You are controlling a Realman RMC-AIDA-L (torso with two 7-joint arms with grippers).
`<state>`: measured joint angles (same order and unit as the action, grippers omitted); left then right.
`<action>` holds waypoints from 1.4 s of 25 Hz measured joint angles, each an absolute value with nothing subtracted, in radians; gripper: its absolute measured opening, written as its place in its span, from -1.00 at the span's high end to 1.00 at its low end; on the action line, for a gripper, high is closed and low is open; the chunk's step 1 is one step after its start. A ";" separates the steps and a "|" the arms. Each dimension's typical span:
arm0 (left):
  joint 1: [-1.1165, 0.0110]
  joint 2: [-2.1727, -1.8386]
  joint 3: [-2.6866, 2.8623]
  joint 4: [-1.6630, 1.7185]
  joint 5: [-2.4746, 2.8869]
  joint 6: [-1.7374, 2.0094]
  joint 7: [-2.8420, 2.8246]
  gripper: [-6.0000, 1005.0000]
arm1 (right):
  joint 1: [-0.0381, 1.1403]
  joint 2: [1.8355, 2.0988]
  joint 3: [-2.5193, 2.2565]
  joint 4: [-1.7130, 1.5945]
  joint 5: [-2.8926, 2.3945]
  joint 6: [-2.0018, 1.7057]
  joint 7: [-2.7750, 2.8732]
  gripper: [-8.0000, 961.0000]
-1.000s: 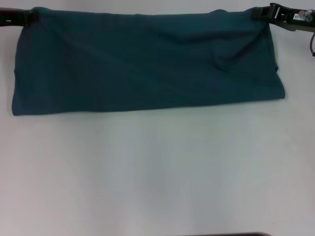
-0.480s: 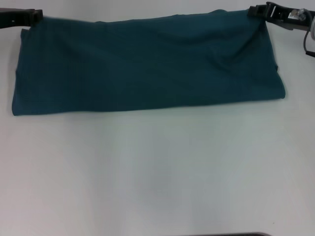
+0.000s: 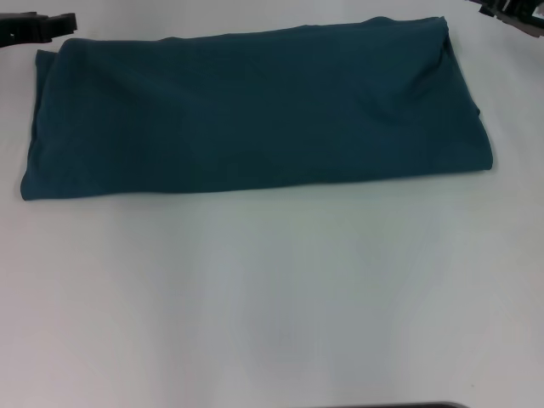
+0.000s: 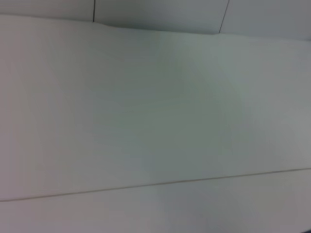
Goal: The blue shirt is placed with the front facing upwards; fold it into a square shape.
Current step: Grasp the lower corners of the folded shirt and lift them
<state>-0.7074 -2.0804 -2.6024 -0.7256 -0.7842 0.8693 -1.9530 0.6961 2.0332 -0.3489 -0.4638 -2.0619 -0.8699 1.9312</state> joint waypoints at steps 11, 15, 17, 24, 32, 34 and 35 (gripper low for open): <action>-0.609 -2.155 -2.595 -0.959 -0.826 1.155 -1.967 -0.61 | 0.537 2.030 -0.349 -0.556 -1.979 -1.174 1.850 -0.46; -0.559 -2.161 -2.590 -0.999 -0.899 1.256 -1.964 -0.74 | 0.479 1.996 -0.385 -0.583 -1.992 -1.321 1.867 -0.45; -0.532 -2.160 -2.589 -1.001 -0.945 1.294 -1.962 -0.74 | 0.465 1.974 -0.406 -0.585 -2.004 -1.363 1.883 -0.45; -0.455 -2.160 -2.591 -0.981 -1.071 1.385 -1.939 -0.73 | 0.450 1.922 -0.416 -0.610 -2.116 -1.461 1.957 -0.44; -0.411 -2.164 -2.585 -0.967 -1.094 1.431 -1.917 -0.76 | 0.476 1.904 -0.429 -0.622 -2.238 -1.494 2.124 -0.43; -0.409 -2.164 -2.586 -0.966 -1.094 1.441 -1.910 -0.76 | 0.477 1.904 -0.429 -0.623 -2.250 -1.493 2.134 -0.43; -0.409 -2.164 -2.585 -0.966 -1.094 1.444 -1.908 -0.76 | 0.476 1.904 -0.429 -0.623 -2.255 -1.491 2.139 -0.43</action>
<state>-0.4087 -2.1640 -2.5855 -0.9660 -1.0943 1.4443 -1.9079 0.4763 1.9037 -0.4295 -0.6226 -2.2553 -1.4915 2.1389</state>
